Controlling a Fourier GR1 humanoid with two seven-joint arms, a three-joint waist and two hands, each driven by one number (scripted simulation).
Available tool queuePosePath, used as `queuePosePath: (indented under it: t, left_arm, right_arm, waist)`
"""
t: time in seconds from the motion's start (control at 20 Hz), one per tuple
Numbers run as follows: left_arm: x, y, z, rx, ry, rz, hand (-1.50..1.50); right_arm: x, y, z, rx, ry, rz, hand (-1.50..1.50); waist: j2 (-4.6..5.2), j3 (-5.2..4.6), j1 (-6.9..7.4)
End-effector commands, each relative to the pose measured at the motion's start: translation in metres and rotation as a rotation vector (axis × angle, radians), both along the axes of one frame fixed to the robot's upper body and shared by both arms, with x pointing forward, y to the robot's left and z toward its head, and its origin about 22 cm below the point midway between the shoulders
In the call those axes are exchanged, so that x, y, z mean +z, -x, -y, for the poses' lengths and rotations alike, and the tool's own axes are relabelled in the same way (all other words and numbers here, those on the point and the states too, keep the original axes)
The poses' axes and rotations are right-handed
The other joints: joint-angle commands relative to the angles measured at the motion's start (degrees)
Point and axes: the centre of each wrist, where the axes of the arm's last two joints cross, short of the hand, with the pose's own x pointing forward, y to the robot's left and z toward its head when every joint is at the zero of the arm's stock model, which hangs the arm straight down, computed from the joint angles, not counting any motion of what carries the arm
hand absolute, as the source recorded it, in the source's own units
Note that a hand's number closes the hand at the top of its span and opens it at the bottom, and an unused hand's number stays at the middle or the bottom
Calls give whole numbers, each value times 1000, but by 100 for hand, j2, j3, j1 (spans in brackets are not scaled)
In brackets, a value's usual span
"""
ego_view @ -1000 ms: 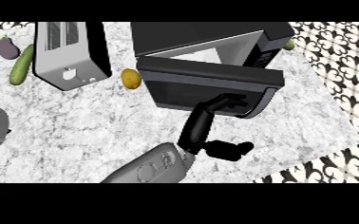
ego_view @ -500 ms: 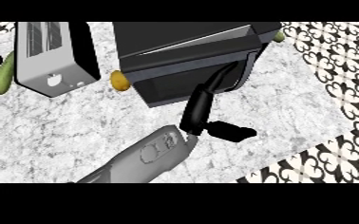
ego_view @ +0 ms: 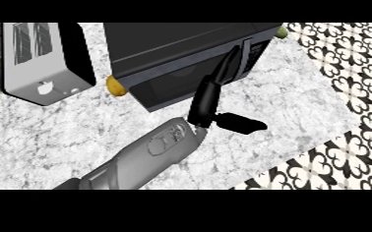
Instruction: Pick up the milk, place it into the microwave and close the microwave
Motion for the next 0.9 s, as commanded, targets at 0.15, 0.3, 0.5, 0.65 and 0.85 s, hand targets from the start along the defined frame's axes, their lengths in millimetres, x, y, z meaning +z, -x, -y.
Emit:
queuePosePath:
  t: [0.15,0.3,0.5,0.65,0.85]
  left_arm:
    - [12,-15,2,31,17,15,-150]
    - [10,-17,1,40,18,13,-150]
    - [10,-19,1,50,30,22,-150]
    - [9,-19,1,48,33,30,-150]
    - [8,-20,1,47,40,30,-150]
  right_arm:
    - [14,-8,2,49,-5,25,-150]
    - [18,-9,6,40,9,18,-150]
    - [21,-11,11,39,6,11,-150]
    - [24,-13,12,50,-2,21,-150]
    - [30,-16,13,62,7,25,-150]
  waist:
    - [19,3,-119]
    - [68,2,-212]
    - [57,9,-234]
    - [93,13,-276]
    - [83,10,-285]
